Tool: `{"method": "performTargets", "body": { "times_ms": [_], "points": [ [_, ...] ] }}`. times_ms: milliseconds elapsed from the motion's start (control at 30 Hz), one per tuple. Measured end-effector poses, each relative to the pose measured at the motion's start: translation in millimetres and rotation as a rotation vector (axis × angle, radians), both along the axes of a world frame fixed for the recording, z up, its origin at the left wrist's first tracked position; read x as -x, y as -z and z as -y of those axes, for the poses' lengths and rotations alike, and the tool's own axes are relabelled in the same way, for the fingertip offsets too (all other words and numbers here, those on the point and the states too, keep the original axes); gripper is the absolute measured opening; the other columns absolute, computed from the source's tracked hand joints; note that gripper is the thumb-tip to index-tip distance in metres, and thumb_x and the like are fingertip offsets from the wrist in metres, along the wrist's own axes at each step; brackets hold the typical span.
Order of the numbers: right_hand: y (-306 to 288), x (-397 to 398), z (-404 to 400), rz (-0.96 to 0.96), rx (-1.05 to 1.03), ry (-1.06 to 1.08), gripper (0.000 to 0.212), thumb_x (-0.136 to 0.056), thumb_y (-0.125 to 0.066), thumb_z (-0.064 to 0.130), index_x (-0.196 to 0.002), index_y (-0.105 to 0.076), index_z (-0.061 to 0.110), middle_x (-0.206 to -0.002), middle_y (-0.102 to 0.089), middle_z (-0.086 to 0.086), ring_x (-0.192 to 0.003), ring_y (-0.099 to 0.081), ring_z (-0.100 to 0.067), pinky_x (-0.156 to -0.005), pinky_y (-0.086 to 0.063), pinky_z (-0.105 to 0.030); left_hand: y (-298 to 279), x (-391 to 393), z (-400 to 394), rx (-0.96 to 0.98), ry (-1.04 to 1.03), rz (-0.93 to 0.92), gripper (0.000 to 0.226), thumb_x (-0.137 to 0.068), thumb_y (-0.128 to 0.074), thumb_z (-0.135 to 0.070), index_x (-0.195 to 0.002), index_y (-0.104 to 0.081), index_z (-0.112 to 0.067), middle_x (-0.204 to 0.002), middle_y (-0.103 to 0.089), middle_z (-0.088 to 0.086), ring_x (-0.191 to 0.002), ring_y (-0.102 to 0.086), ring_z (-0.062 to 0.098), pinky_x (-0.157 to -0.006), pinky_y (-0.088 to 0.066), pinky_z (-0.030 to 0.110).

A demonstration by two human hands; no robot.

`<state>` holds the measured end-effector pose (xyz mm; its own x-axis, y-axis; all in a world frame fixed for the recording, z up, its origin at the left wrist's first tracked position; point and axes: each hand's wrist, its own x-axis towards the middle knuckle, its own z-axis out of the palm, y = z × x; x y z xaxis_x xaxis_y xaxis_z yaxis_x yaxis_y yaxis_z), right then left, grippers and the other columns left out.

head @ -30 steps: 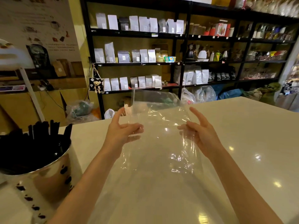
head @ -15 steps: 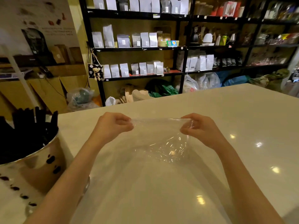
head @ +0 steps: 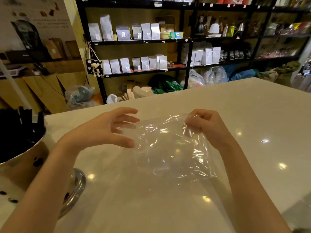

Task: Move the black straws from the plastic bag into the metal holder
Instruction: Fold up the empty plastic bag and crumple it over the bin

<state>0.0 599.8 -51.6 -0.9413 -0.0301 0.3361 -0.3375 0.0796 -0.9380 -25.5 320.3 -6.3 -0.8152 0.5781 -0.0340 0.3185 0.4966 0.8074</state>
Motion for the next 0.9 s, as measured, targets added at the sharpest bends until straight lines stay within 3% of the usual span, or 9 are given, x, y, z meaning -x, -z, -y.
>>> {"method": "performTargets", "body": {
  "times_ms": [100, 267, 333, 433, 567, 667, 733, 833, 900],
  "points": [
    [-1.5, 0.1, 8.9, 0.073, 0.012, -0.134, 0.017, -0.076, -0.064, 0.0, -0.062, -0.065, 0.009, -0.052, -0.066, -0.003, -0.041, -0.058, -0.016, -0.041, -0.045, -0.02, -0.2, -14.1, 4.5, -0.013, 0.104, 0.102, 0.089, -0.04, -0.074, -0.066, -0.121, -0.05, -0.036, -0.111, -0.068, -0.014, -0.104, -0.062, 0.003, -0.088, -0.049, 0.018],
    [-7.1, -12.9, 26.7, 0.234, 0.105, -0.262, 0.028, -0.086, -0.053, 0.001, -0.059, -0.058, 0.006, -0.045, -0.058, 0.002, -0.036, -0.05, -0.006, -0.038, -0.04, -0.013, 6.9, -45.0, 11.2, 0.049, 0.091, 0.105, 0.022, -0.074, -0.067, -0.034, -0.096, -0.069, -0.03, -0.087, -0.076, -0.002, -0.081, -0.069, 0.011, -0.072, -0.052, 0.019],
    [-6.8, -18.8, 34.8, 0.315, 0.202, -0.31, 0.028, -0.084, -0.054, 0.013, -0.058, -0.063, 0.012, -0.05, -0.061, 0.003, -0.041, -0.053, -0.007, -0.042, -0.044, -0.015, 13.5, -61.6, 18.6, -0.043, 0.05, 0.188, 0.023, -0.069, -0.073, -0.035, -0.088, -0.072, -0.023, -0.084, -0.075, 0.003, -0.076, -0.069, 0.014, -0.07, -0.054, 0.024],
    [0.8, -35.5, 55.0, 0.512, 0.615, -0.526, 0.031, -0.085, -0.049, 0.035, -0.078, -0.068, 0.011, -0.073, -0.073, -0.003, -0.062, -0.068, -0.012, -0.059, -0.056, -0.023, 28.3, -91.6, 34.1, -0.252, -0.016, 0.316, 0.045, -0.049, -0.083, -0.043, -0.084, -0.072, -0.017, -0.075, -0.074, 0.004, -0.069, -0.07, 0.016, -0.066, -0.053, 0.028],
    [8.4, -85.7, 95.5, 0.464, 0.668, -0.465, 0.06, -0.093, -0.029, 0.051, -0.114, -0.061, 0.004, -0.111, -0.067, -0.015, -0.098, -0.066, -0.024, -0.088, -0.05, -0.032, 51.9, -145.0, 50.4, -0.564, -0.255, 0.444, 0.028, -0.057, -0.081, -0.016, -0.083, -0.069, -0.014, -0.065, -0.072, 0.0, -0.056, -0.068, 0.01, -0.045, -0.05, 0.018],
    [3.7, -137.5, 137.4, 0.541, 0.823, -0.522, 0.06, -0.092, -0.025, 0.023, -0.066, -0.076, 0.005, -0.065, -0.073, -0.012, -0.057, -0.069, -0.01, -0.052, -0.053, -0.017, 69.7, -192.5, 63.3, -0.789, -0.465, 0.519, 0.016, -0.064, -0.074, -0.009, -0.077, -0.069, -0.015, -0.063, -0.071, -0.003, -0.054, -0.066, 0.007, -0.048, -0.049, 0.019],
    [11.5, -173.4, 154.1, 0.557, 1.022, -0.55, 0.076, -0.096, -0.02, 0.032, -0.046, -0.072, 0.009, -0.047, -0.067, -0.007, -0.043, -0.065, -0.011, -0.04, -0.05, -0.016, 81.0, -228.3, 77.6, -0.9, -0.545, 0.544, 0.021, -0.059, -0.072, -0.015, -0.08, -0.071, -0.017, -0.068, -0.072, -0.003, -0.06, -0.066, 0.007, -0.056, -0.051, 0.019],
    [46.4, -207.8, 184.1, 0.706, 0.954, -0.696, 0.077, -0.084, -0.038, 0.065, -0.121, -0.058, 0.001, -0.125, -0.058, -0.027, -0.119, -0.054, -0.037, -0.1, -0.045, -0.041, 99.4, -288.9, 99.1, -1.009, -0.705, 0.51, 0.03, -0.06, -0.072, -0.014, -0.09, -0.068, -0.011, -0.078, -0.073, 0.001, -0.07, -0.067, 0.011, -0.067, -0.055, 0.023],
    [66.0, -238.2, 193.5, 0.856, 0.895, -0.759, 0.09, -0.071, -0.057, 0.068, -0.134, -0.045, 0.006, -0.141, -0.043, -0.025, -0.133, -0.035, -0.042, -0.112, -0.027, -0.052, 112.5, -334.4, 107.1, -1.067, -0.889, 0.429, 0.028, -0.063, -0.07, -0.01, -0.091, -0.067, -0.007, -0.076, -0.072, 0.002, -0.067, -0.068, 0.01, -0.063, -0.057, 0.019]
  ]
}}
